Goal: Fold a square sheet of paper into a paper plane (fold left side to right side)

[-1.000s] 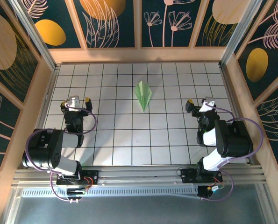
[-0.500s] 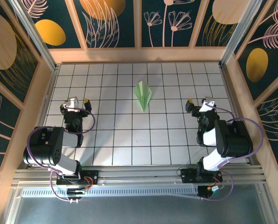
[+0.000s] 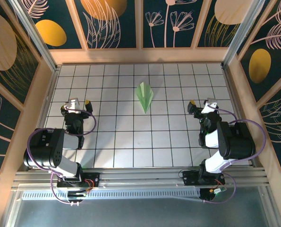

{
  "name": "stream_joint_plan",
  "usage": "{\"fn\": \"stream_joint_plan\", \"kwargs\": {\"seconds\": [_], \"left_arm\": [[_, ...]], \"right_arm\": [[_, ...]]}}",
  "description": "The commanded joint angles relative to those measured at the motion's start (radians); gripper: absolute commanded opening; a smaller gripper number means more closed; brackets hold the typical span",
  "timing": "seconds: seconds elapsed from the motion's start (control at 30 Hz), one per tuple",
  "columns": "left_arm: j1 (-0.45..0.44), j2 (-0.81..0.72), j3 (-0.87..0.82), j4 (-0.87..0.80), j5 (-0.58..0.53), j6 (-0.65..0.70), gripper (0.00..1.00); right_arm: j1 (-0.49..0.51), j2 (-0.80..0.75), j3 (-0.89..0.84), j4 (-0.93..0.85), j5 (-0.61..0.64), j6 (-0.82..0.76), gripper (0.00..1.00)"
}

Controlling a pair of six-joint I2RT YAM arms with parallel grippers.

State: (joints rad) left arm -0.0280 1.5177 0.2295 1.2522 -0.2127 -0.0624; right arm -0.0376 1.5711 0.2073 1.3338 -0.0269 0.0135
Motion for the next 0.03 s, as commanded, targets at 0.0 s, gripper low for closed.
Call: {"fn": "stream_joint_plan", "kwargs": {"seconds": [0.0], "left_arm": [[0.006, 0.002, 0.005, 0.023, 0.019, -0.021, 0.99]], "right_arm": [[0.006, -0.002, 0.007, 0.013, 0.018, 0.003, 0.99]]}}
